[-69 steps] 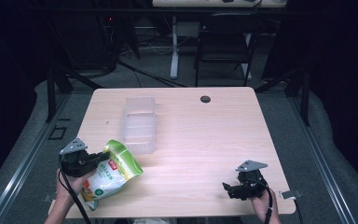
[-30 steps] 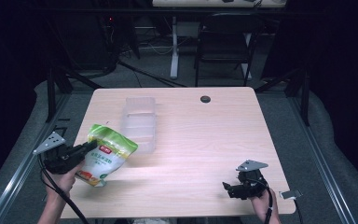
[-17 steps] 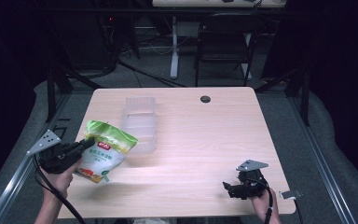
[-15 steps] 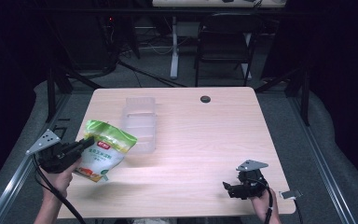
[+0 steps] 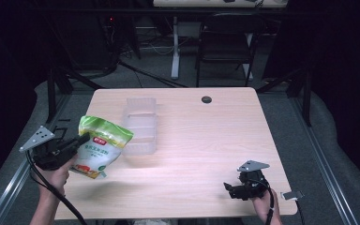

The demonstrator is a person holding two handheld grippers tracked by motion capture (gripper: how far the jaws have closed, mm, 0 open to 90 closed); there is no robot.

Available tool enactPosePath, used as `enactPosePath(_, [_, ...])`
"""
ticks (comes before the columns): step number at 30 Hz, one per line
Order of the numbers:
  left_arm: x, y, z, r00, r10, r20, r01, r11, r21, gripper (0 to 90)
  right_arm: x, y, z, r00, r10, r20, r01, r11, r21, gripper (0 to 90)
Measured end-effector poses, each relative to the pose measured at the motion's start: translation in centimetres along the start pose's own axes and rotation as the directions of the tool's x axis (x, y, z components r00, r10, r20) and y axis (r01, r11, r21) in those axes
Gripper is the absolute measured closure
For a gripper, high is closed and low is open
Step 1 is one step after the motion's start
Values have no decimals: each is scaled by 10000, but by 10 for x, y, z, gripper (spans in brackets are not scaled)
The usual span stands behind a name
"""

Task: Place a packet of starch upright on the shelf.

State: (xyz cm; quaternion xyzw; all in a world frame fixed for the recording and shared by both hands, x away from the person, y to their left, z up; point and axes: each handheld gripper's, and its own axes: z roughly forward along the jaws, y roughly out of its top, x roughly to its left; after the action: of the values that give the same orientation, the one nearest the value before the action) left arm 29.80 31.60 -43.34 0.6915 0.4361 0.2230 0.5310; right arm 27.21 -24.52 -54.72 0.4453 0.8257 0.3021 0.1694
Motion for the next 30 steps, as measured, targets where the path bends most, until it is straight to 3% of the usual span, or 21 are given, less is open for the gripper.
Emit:
enactPosePath(12, [10,12,1,9991,-118,-398,115,9999,-77,891,0,1,1,10000,-21,-33,21,10000,42,148])
enactPosePath(30, [27,45,19,9964,-137,-841,112,9995,-305,891,0,1,1,10000,25,-65,-25,10000,7,148])
